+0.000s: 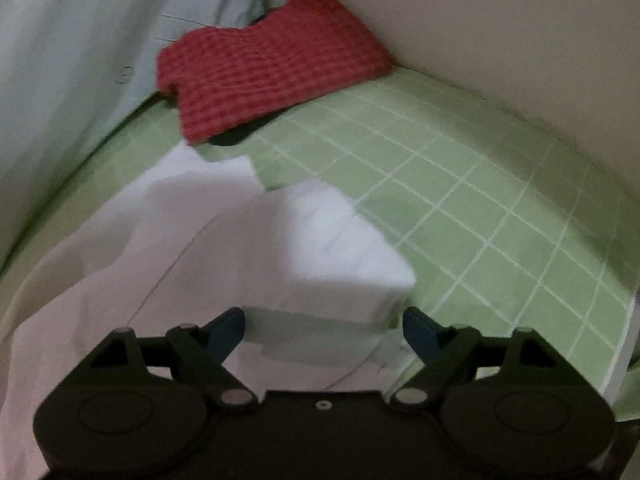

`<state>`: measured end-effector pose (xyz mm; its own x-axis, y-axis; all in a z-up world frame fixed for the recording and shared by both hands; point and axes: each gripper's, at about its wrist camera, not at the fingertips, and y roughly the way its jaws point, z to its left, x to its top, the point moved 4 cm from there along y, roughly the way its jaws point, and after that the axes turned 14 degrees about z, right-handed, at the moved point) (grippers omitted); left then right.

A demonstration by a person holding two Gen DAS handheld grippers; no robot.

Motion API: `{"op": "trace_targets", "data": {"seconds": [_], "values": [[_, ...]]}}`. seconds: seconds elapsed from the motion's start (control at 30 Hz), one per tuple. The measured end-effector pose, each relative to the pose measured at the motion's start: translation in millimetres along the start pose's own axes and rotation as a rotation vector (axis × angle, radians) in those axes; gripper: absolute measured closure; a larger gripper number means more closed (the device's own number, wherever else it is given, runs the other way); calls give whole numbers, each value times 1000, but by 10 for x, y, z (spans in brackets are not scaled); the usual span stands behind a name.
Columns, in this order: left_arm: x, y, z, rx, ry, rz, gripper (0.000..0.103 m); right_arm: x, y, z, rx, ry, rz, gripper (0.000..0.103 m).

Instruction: Fold clothes

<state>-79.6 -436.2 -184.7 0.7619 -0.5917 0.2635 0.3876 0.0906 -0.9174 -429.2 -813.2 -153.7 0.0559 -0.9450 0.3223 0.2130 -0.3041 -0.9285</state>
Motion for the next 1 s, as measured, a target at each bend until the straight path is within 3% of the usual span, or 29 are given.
{"op": "trace_targets", "data": {"seconds": [0.03,0.1,0.13,0.23,0.4,0.5,0.57,0.6,0.67,0.73,0.77,0.8,0.83,0.87,0.93,1.0], "values": [[12,-2,-3,-13,-6,4,77,21,4,-34,13,20,2,32],[33,-8,9,-2,-17,3,92,59,-18,-75,43,47,-2,59],[48,-33,32,-5,-24,-8,94,80,-54,-60,58,39,-13,86],[137,-245,187,-36,-79,-74,97,182,-240,53,78,-13,-70,96],[179,-896,477,-27,-128,-217,98,317,-1016,118,235,-26,-216,97],[-60,-970,479,-51,-151,-190,97,194,-1276,43,226,-87,-262,97],[-240,-744,383,-63,-175,-106,90,49,-1117,-47,150,-140,-218,96],[-327,-596,338,-68,-195,-52,89,-32,-909,-102,90,-166,-149,94],[-451,-389,263,-73,-223,35,80,-176,-512,-206,-22,-186,-6,83],[-491,-374,236,-84,-238,55,71,-279,-357,-259,-79,-184,35,65],[-493,-420,238,-98,-247,41,58,-286,-400,-228,-83,-192,4,59],[-489,-465,258,-114,-275,23,50,-294,-442,-196,-88,-199,-27,46],[-486,-510,278,-130,-303,4,34,-302,-485,-165,-92,-206,-58,37],[-482,-555,299,-146,-332,-15,28,-294,-522,-108,-98,-222,-91,34],[-463,-616,338,-176,-388,-38,28,-222,-570,97,-112,-288,-160,29],[-420,-620,381,-194,-437,-41,27,-153,-527,339,-86,-359,-171,27]]}}
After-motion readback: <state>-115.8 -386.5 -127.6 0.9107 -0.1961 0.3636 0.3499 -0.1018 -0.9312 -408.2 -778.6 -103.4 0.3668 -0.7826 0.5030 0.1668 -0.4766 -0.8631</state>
